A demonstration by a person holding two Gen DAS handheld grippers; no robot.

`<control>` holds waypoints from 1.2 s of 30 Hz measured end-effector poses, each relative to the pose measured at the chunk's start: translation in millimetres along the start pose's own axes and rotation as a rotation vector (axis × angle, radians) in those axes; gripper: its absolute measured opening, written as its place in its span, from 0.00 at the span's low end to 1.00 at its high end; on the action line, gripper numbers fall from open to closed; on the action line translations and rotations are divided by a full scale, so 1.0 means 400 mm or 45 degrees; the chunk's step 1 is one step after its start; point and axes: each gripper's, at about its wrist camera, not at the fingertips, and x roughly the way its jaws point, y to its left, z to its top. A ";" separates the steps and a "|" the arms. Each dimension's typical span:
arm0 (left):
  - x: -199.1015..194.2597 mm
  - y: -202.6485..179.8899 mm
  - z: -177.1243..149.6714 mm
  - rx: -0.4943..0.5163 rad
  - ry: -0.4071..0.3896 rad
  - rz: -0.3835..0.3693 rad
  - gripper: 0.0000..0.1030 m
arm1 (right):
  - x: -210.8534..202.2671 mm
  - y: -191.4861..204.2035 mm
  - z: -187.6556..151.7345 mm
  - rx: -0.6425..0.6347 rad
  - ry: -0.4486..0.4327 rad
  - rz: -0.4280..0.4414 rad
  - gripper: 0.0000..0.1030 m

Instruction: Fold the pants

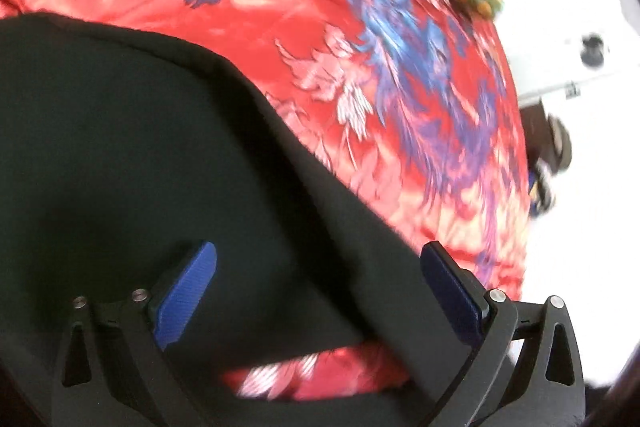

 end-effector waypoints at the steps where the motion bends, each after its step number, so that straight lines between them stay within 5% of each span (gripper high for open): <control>1: 0.006 0.006 0.009 -0.010 0.005 -0.012 0.99 | 0.008 0.011 -0.004 -0.011 0.003 0.015 0.16; 6: 0.026 -0.005 0.038 0.012 0.015 -0.027 0.90 | -0.018 0.072 0.017 -0.101 0.026 0.129 0.15; 9: 0.038 0.007 0.047 -0.006 0.059 -0.051 0.63 | -0.047 0.093 0.023 -0.137 0.033 0.178 0.15; 12: 0.044 0.022 0.050 -0.023 0.082 -0.053 0.10 | -0.081 0.101 0.029 -0.143 0.032 0.220 0.15; 15: 0.025 0.046 0.044 -0.077 0.055 -0.099 0.04 | -0.105 0.104 0.037 -0.158 0.034 0.243 0.15; 19: -0.084 0.041 0.027 -0.091 -0.077 -0.106 0.03 | -0.057 0.052 0.065 -0.139 0.085 0.135 0.15; 22: -0.272 0.019 0.003 -0.050 -0.267 -0.164 0.03 | 0.015 0.025 0.128 -0.146 0.132 0.065 0.15; 23: -0.391 0.010 -0.032 0.015 -0.404 -0.171 0.04 | 0.033 0.031 0.154 -0.150 0.135 0.093 0.15; 26: -0.603 0.033 -0.181 0.201 -0.699 -0.040 0.06 | 0.071 0.042 0.203 -0.174 0.164 0.115 0.15; 27: -0.624 0.055 -0.234 0.228 -0.728 0.009 0.07 | 0.079 0.035 0.203 -0.188 0.186 0.081 0.15; 29: -0.596 0.119 -0.348 0.240 -0.662 0.109 0.07 | 0.111 -0.019 0.179 -0.184 0.277 -0.038 0.15; 32: -0.440 0.222 -0.485 0.232 -0.398 0.275 0.06 | 0.159 -0.125 0.105 -0.162 0.449 -0.300 0.15; 36: -0.314 0.270 -0.555 0.164 -0.234 0.289 0.05 | 0.205 -0.234 0.026 -0.190 0.653 -0.620 0.15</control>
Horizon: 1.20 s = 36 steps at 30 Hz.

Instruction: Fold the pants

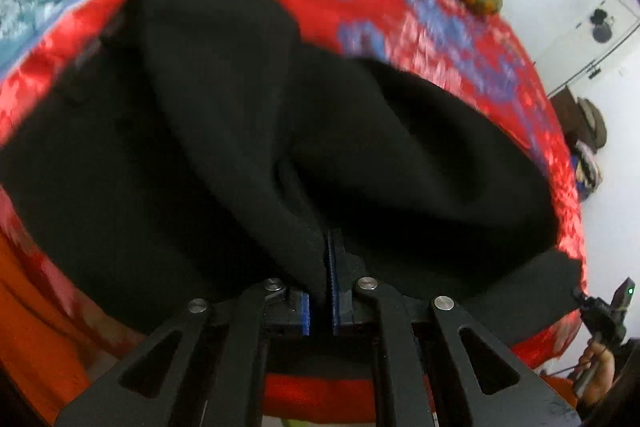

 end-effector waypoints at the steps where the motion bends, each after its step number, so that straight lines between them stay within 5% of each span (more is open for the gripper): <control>1: 0.000 -0.013 -0.001 0.018 0.003 0.001 0.05 | 0.007 -0.007 -0.008 -0.012 0.012 -0.033 0.15; 9: -0.023 -0.118 -0.021 0.129 -0.024 -0.058 0.06 | -0.088 -0.032 0.026 -0.175 -0.106 -0.239 0.15; 14: 0.013 -0.179 -0.076 0.199 0.048 -0.065 0.06 | -0.074 -0.075 0.065 -0.235 -0.044 -0.385 0.15; 19: 0.017 -0.253 -0.105 0.310 0.063 -0.101 0.06 | -0.167 -0.070 0.107 -0.265 -0.268 -0.441 0.15; 24: 0.046 -0.259 -0.135 0.333 0.122 -0.079 0.06 | -0.072 -0.177 0.081 -0.140 -0.051 -0.535 0.15; 36: 0.067 -0.280 -0.138 0.416 0.138 -0.043 0.06 | -0.077 -0.171 0.047 -0.224 -0.101 -0.615 0.15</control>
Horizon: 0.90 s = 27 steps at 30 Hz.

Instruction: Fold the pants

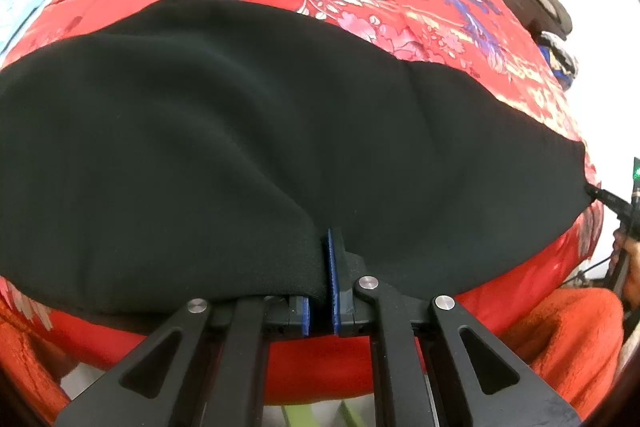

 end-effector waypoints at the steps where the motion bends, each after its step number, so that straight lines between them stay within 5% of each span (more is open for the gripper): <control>1: -0.002 0.001 -0.001 0.006 0.003 -0.002 0.06 | 0.002 0.006 -0.002 -0.023 -0.001 -0.019 0.15; 11: -0.013 -0.004 -0.012 0.028 0.031 -0.009 0.06 | 0.003 0.028 0.003 -0.048 0.002 -0.092 0.15; 14: -0.009 -0.002 -0.013 0.035 0.082 0.009 0.26 | 0.008 0.035 0.002 -0.058 0.012 -0.114 0.16; 15: -0.015 0.002 -0.016 0.038 0.109 0.011 0.48 | 0.009 0.034 0.003 -0.052 0.012 -0.109 0.18; 17: -0.056 0.019 -0.032 0.051 0.123 -0.021 0.69 | 0.004 0.022 0.003 -0.015 0.004 -0.064 0.40; 18: -0.075 0.029 -0.042 0.056 0.126 -0.033 0.70 | -0.001 0.010 0.002 0.018 0.005 -0.049 0.71; 19: -0.097 0.040 -0.052 0.060 0.136 -0.043 0.70 | -0.011 -0.005 0.000 0.057 -0.005 -0.036 0.87; 23: -0.217 0.129 -0.094 0.022 0.094 -0.043 0.70 | -0.095 -0.098 -0.013 0.237 -0.128 -0.072 0.87; 27: -0.260 0.198 -0.016 0.027 -0.080 0.149 0.77 | -0.201 -0.089 -0.011 0.269 -0.256 -0.105 0.87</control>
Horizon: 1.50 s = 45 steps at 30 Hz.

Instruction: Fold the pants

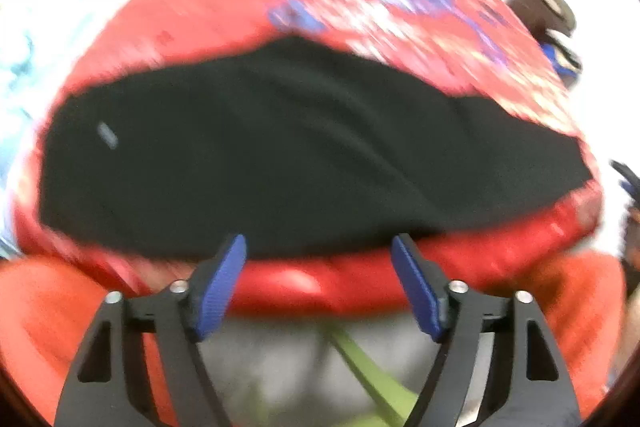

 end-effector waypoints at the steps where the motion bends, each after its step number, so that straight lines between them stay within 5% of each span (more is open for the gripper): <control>1: 0.009 0.017 0.032 -0.002 -0.048 0.046 0.80 | -0.017 0.025 0.000 -0.026 -0.013 0.029 0.87; 4: 0.103 0.060 0.109 0.092 -0.041 0.287 0.84 | -0.064 0.196 -0.037 -0.192 0.000 0.215 0.90; 6: 0.197 0.096 0.114 0.161 0.130 0.423 0.79 | -0.071 0.313 -0.086 -0.303 0.049 0.321 0.91; 8: 0.237 0.118 0.082 0.274 0.204 0.454 0.82 | -0.053 0.439 -0.153 -0.418 0.114 0.402 0.91; 10: 0.228 0.131 0.073 0.333 0.155 0.539 0.94 | 0.008 0.548 -0.229 -0.542 0.214 0.378 0.91; 12: 0.216 0.188 0.081 0.263 0.127 0.660 0.96 | 0.080 0.592 -0.290 -0.611 0.305 0.289 0.94; 14: 0.202 0.284 0.090 0.064 0.119 0.606 0.99 | 0.086 0.565 -0.301 -0.512 0.195 0.293 1.00; 17: 0.173 0.347 0.078 -0.100 0.085 0.493 0.98 | 0.095 0.542 -0.302 -0.475 0.177 0.309 1.00; 20: 0.118 0.299 0.066 -0.039 -0.008 0.514 0.96 | 0.091 0.545 -0.303 -0.471 0.179 0.304 1.00; 26: 0.070 0.023 0.061 0.260 -0.173 0.264 0.97 | 0.086 0.547 -0.310 -0.444 0.120 0.294 1.00; 29: 0.130 -0.091 0.047 0.383 -0.120 0.255 0.97 | 0.091 0.547 -0.308 -0.446 0.116 0.298 1.00; 32: 0.228 -0.161 -0.009 0.498 0.058 0.304 0.96 | 0.090 0.543 -0.309 -0.451 0.116 0.304 1.00; 34: 0.207 -0.155 -0.041 0.485 0.007 0.317 0.97 | 0.089 0.540 -0.310 -0.457 0.115 0.312 1.00; 40: 0.175 -0.046 -0.037 0.285 0.123 0.250 0.99 | 0.089 0.539 -0.314 -0.462 0.093 0.321 1.00; 45: 0.115 -0.067 -0.029 0.227 0.019 0.261 0.97 | 0.091 0.543 -0.310 -0.446 0.094 0.308 1.00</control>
